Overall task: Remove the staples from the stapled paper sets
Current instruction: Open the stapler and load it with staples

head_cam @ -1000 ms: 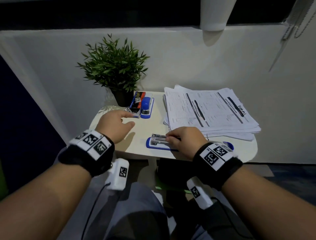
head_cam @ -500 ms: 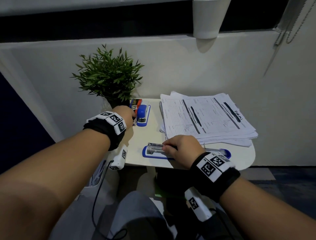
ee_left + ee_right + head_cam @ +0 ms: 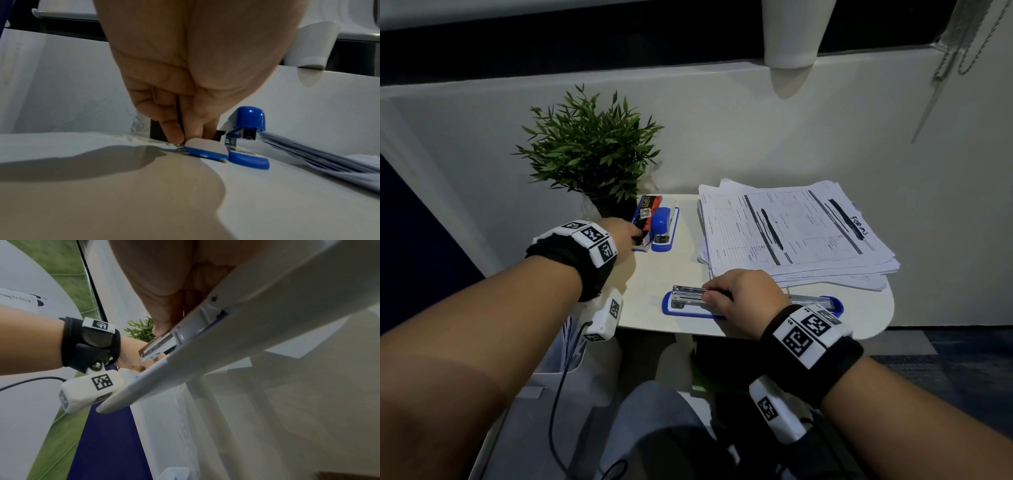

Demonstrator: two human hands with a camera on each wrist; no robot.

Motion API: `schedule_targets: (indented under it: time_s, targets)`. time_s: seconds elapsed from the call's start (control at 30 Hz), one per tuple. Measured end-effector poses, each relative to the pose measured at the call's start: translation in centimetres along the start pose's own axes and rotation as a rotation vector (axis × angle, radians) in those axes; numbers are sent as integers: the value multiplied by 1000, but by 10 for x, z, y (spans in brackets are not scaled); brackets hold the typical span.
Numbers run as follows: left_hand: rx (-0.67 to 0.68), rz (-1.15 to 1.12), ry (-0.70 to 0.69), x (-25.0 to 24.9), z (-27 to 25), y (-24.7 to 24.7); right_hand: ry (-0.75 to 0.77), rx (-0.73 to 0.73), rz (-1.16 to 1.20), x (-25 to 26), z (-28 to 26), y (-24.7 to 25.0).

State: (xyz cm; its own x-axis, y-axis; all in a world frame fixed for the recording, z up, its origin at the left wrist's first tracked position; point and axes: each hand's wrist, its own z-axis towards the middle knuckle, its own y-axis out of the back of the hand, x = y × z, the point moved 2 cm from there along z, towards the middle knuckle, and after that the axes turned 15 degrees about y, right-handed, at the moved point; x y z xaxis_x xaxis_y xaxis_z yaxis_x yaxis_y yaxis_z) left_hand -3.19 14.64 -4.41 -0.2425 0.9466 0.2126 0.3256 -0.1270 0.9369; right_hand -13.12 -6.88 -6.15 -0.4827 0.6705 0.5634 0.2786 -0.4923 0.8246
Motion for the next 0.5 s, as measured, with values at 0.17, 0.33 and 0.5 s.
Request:
schedule_targets:
  time_s: [0.17,0.33,0.5]
  targets:
    - [16,117,15,-10,-13,6,0,-12,-7,0,0,0]
    - [1,220,-12,-15,-12,1,-2,-17,-1,1,-1,0]
    - [-15,291,-40,-17,-14,7,7,-20,-13,0,-1,-1]
